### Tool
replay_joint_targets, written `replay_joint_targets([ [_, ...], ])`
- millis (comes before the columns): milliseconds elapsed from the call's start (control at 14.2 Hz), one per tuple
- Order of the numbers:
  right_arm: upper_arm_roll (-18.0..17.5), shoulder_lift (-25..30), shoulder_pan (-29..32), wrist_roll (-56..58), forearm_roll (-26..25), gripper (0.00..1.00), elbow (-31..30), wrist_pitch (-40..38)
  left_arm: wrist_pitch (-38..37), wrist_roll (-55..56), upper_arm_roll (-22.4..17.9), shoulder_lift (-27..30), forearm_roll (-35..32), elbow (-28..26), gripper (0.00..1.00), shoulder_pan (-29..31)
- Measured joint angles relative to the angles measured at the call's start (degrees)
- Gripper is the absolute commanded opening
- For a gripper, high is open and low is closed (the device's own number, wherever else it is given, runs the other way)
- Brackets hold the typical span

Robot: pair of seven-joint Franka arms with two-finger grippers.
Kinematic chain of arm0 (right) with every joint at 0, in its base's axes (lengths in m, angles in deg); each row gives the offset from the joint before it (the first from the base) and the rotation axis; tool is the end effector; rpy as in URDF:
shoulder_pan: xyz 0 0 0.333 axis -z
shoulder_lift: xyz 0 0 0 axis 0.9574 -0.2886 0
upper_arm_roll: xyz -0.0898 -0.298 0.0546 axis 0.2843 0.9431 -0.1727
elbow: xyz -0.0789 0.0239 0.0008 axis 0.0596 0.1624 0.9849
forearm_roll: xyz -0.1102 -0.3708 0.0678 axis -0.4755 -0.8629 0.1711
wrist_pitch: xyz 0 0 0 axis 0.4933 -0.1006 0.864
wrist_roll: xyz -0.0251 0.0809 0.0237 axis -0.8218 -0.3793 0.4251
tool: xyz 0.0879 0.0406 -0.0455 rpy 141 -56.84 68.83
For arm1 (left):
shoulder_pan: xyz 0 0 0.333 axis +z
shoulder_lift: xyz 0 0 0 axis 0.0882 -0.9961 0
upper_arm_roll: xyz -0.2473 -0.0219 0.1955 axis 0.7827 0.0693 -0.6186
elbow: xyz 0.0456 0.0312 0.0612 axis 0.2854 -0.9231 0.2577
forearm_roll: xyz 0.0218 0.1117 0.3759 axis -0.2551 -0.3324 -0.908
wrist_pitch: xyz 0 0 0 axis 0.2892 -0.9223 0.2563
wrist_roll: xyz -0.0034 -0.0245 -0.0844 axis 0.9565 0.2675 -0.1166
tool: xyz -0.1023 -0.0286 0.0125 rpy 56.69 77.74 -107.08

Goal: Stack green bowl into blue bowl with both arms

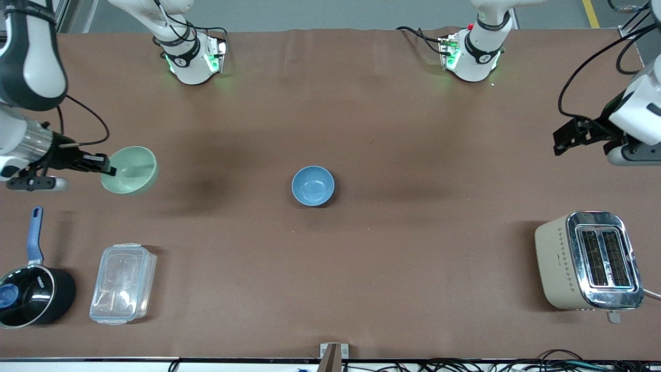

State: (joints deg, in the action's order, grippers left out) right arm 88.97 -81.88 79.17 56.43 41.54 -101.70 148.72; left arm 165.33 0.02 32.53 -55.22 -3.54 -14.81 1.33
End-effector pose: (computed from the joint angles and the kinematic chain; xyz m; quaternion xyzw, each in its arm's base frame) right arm 0.5534 -0.0397 0.4436 -0.9946 0.0334 0.0291 0.0942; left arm 0.5675 -0.0579 0.6306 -0.9995 0.0191 -0.0036 0.0258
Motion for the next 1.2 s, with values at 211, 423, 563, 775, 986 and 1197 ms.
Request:
replay_joint_targets([
  [211,-0.7,-0.6,-9.2,-12.5,0.1,0.00,-0.1,3.5,-0.9,-0.5,-1.3,2.9,0.0,-2.9,1.00,-1.4],
  [423,-1.0,-2.5,-17.8,-22.1,0.1,0.00,-0.3,7.2,-0.9,-1.3,-9.0,5.7,0.1,-6.2,1.00,-7.8],
  [563,-1.1,-5.5,-22.4,-26.7,0.1,0.00,-0.4,11.3,-0.9,-1.4,-10.2,6.4,0.5,-6.9,1.00,-8.7],
  [775,-1.6,-11.7,-28.8,-36.7,0.2,0.00,1.7,16.9,-0.9,-1.4,-10.2,6.4,0.7,-7.3,1.00,-9.3],
  [986,-5.4,-18.2,-31.0,-45.1,0.2,0.00,7.4,17.7,-0.9,-1.4,-10.2,6.4,1.8,-7.4,1.00,-9.5],
  [1197,-6.1,-22.6,-33.0,-47.4,0.2,0.00,9.2,20.7,-0.9,-1.4,-10.2,6.4,1.9,-7.4,1.00,-9.5],
])
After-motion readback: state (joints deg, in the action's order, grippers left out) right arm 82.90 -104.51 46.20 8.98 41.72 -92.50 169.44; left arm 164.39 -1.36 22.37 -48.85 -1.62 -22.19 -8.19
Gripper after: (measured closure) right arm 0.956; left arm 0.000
